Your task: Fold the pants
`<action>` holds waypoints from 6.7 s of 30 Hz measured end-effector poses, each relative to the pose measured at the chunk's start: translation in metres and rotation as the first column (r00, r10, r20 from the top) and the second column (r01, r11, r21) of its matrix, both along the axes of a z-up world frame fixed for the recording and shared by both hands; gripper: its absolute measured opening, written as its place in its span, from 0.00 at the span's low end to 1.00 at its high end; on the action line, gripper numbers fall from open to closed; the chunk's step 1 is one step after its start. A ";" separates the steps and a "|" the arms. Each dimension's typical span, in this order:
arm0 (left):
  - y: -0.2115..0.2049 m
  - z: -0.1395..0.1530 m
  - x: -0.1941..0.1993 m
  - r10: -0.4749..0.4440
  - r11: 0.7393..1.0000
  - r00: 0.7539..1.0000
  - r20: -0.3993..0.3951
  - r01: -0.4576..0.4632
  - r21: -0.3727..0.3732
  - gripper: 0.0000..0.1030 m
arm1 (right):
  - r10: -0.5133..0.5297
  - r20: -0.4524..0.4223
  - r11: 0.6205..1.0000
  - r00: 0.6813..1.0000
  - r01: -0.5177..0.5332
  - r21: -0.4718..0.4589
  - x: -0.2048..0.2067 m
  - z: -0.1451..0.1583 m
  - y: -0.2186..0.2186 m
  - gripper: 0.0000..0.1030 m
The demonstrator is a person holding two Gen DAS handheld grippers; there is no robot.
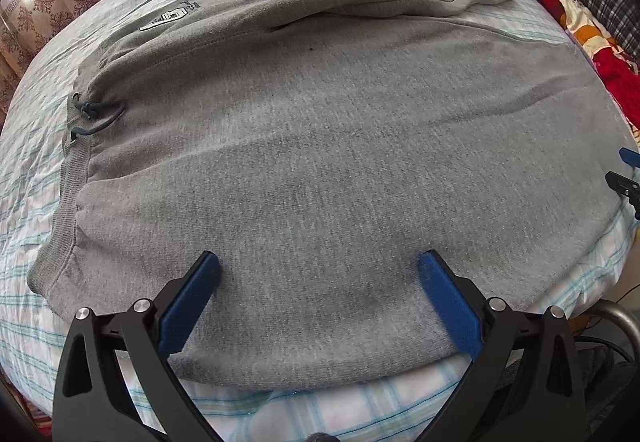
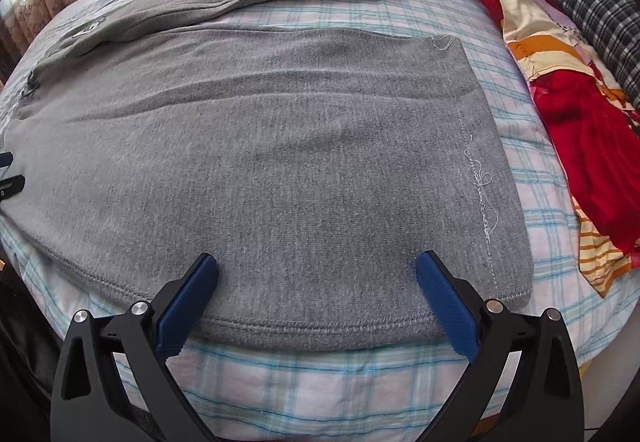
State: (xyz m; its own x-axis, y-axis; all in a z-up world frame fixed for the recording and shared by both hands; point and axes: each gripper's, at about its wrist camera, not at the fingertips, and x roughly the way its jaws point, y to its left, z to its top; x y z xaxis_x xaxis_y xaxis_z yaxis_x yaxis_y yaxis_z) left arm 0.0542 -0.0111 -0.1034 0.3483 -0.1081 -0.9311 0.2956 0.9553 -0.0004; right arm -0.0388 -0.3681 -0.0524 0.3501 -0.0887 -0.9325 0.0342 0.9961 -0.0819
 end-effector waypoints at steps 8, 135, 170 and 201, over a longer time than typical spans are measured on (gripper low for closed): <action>0.009 0.017 0.019 0.020 1.000 0.999 0.044 -0.019 -0.015 0.98 | 0.001 0.053 0.999 0.999 0.002 -0.041 0.021 0.027 0.004 0.95; 0.122 0.090 0.177 0.156 0.988 0.960 0.231 -0.153 -0.031 0.08 | -0.308 0.390 0.944 0.868 0.228 0.237 0.257 0.115 -0.099 0.08; 0.117 0.030 -0.030 0.063 0.996 0.992 0.111 -0.056 -0.067 0.08 | -0.432 0.314 0.880 0.846 0.319 0.352 -0.025 0.063 -0.139 0.43; 0.116 0.035 -0.031 0.054 0.996 0.989 0.138 -0.043 -0.082 0.08 | -0.601 0.097 0.679 0.793 0.443 0.585 0.007 0.054 -0.127 0.08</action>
